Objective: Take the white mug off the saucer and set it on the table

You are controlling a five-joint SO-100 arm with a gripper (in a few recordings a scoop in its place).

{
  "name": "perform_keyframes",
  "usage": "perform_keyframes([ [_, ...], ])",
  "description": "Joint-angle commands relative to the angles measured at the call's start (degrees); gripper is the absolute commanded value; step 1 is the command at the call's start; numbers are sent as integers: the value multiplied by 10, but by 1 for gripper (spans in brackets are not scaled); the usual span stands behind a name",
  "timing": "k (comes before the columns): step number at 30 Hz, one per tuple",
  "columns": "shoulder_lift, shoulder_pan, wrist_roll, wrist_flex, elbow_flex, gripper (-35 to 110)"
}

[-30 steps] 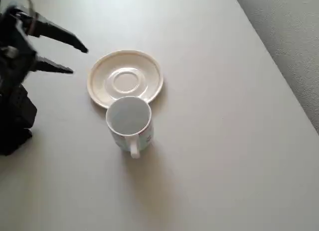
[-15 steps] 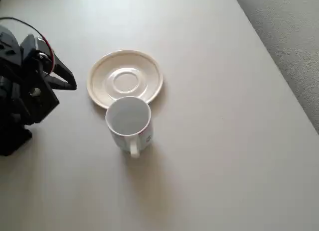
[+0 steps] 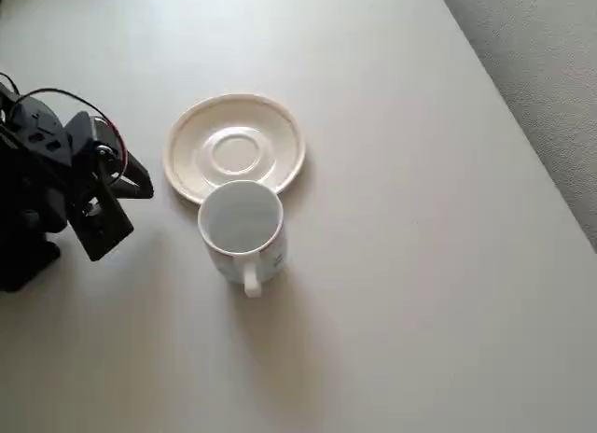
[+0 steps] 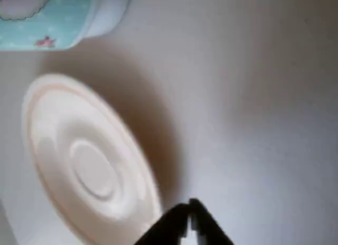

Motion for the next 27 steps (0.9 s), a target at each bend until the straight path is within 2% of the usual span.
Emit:
perform_keyframes([
  [1,4,-16,-5,0,0,-1],
  [27,3,-11,-2,0,0,-1],
])
